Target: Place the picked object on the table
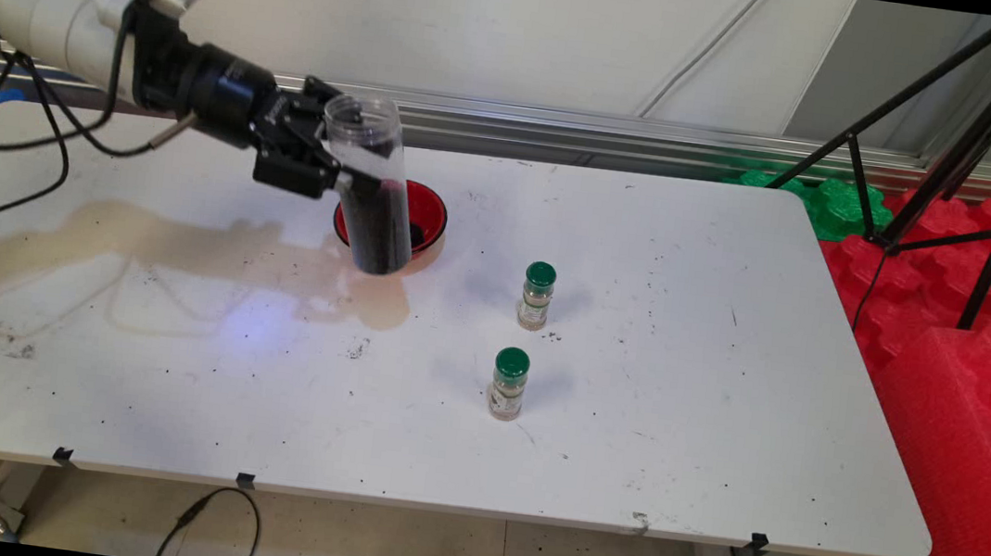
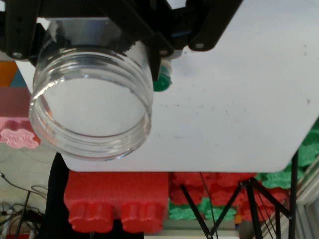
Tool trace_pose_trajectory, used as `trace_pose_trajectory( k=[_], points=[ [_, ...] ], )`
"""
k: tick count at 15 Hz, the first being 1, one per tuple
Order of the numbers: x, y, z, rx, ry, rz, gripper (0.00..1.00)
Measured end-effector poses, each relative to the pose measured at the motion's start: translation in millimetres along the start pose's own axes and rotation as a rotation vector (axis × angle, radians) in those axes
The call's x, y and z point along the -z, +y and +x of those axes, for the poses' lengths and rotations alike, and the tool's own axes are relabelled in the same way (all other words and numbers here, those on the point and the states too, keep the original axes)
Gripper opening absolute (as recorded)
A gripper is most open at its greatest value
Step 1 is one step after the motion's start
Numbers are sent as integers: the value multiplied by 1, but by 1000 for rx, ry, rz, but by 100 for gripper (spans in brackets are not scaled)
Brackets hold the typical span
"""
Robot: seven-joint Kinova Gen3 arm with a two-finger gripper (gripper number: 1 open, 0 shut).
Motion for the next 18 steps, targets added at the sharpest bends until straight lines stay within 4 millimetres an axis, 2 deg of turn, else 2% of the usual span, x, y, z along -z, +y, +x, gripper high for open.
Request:
trace_pose_trajectory(
  k=[9, 18],
  points=[
    [-34, 25, -40, 3, -74, -3, 0],
    [-49, 29, -72, -9, -133, 7, 0]
  ],
)
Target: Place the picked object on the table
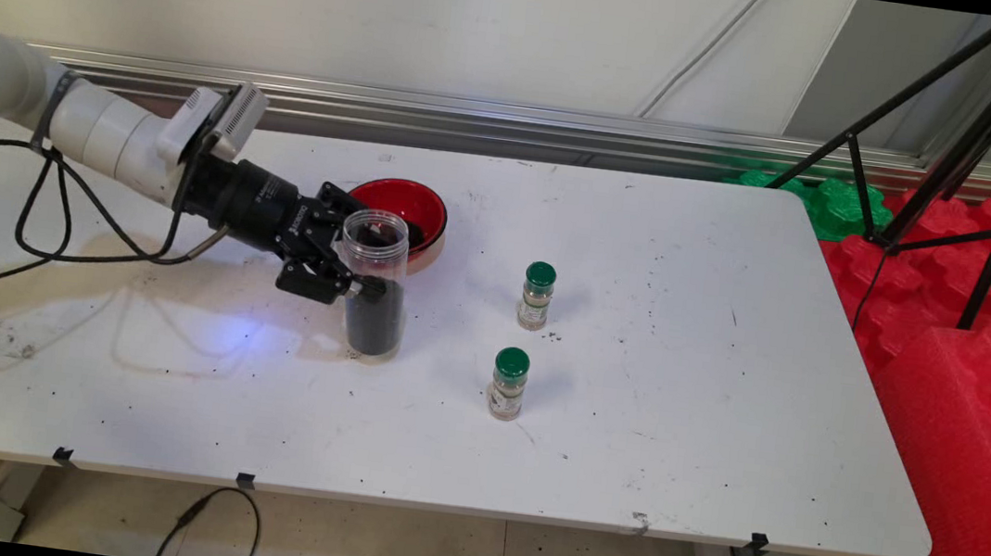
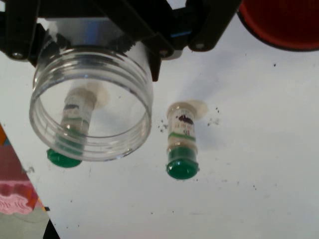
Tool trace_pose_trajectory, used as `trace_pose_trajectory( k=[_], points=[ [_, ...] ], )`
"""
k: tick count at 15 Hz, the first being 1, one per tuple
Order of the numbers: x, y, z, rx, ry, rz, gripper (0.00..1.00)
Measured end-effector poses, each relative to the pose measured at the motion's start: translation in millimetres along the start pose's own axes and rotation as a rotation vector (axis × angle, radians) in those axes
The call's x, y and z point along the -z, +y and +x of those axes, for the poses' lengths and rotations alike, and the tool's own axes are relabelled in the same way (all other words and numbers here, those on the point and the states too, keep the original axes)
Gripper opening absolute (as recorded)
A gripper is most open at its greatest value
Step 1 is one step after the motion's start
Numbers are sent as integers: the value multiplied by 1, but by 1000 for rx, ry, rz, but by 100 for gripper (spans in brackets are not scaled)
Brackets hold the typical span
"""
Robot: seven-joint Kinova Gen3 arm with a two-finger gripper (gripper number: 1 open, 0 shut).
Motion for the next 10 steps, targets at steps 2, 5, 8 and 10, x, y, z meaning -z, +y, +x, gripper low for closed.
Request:
trace_pose_trajectory(
  k=[2, 5, 8, 10],
  points=[
    [-2, 0, -4, -2, -7, 2, 0],
    [-4, 0, -8, -5, -14, 3, 0],
    [-5, 0, -12, -8, -20, 3, 0],
    [-5, 1, -14, -11, -24, 3, 0]
  ],
)
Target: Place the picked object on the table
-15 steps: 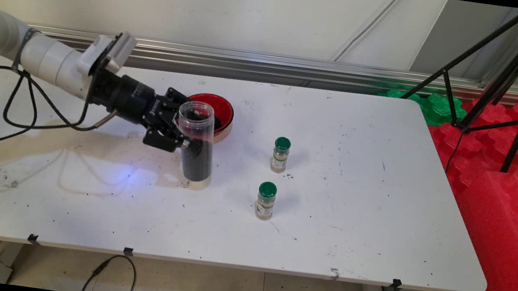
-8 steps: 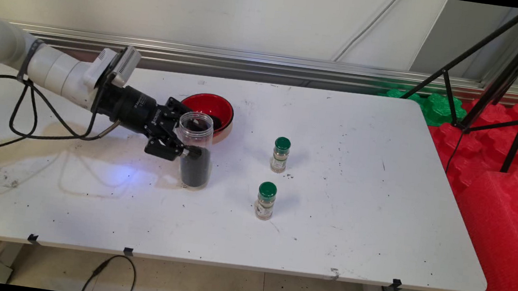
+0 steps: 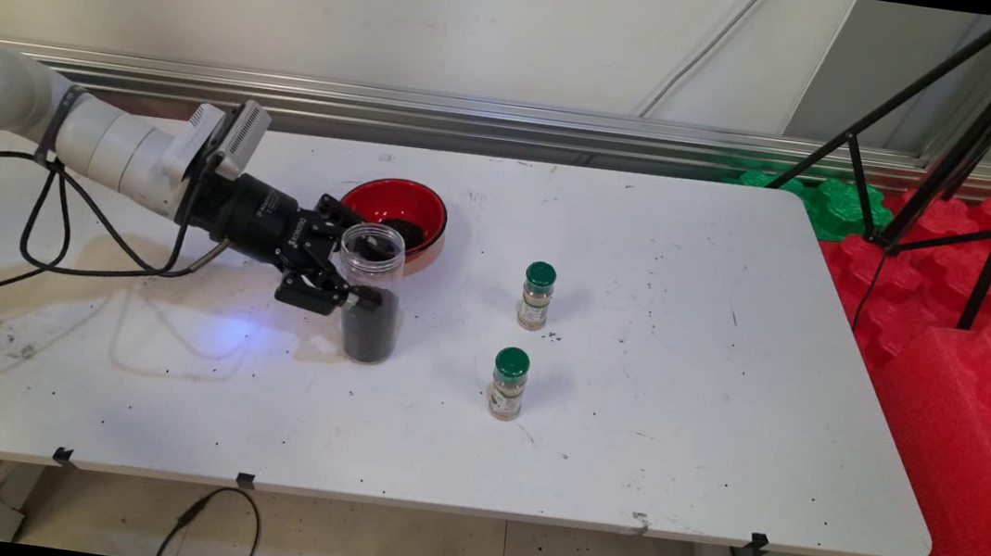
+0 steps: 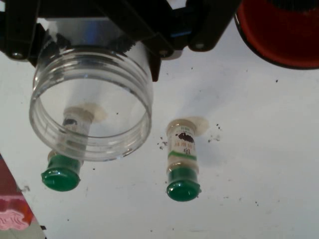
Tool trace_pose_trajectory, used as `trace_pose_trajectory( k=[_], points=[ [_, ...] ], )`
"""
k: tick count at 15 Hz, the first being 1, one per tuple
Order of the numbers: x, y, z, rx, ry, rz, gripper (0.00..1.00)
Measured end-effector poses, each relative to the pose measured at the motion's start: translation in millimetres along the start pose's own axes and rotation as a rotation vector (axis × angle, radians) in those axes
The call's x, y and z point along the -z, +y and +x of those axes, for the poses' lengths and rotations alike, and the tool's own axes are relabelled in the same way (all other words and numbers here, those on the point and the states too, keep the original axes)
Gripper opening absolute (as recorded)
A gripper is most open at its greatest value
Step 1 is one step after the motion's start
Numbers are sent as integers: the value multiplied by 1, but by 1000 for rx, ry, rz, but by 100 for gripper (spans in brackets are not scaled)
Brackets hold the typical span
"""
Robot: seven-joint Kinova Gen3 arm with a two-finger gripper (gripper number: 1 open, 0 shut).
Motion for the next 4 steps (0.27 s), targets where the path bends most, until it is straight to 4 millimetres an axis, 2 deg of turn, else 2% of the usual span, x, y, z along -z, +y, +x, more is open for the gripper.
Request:
trace_pose_trajectory(
  k=[2, 3, 4],
  points=[
    [0, 0, -2, -2, -3, -1, 0],
    [0, 0, -3, -3, -4, -1, 100],
    [1, 1, -4, -5, -5, -2, 100]
  ],
)
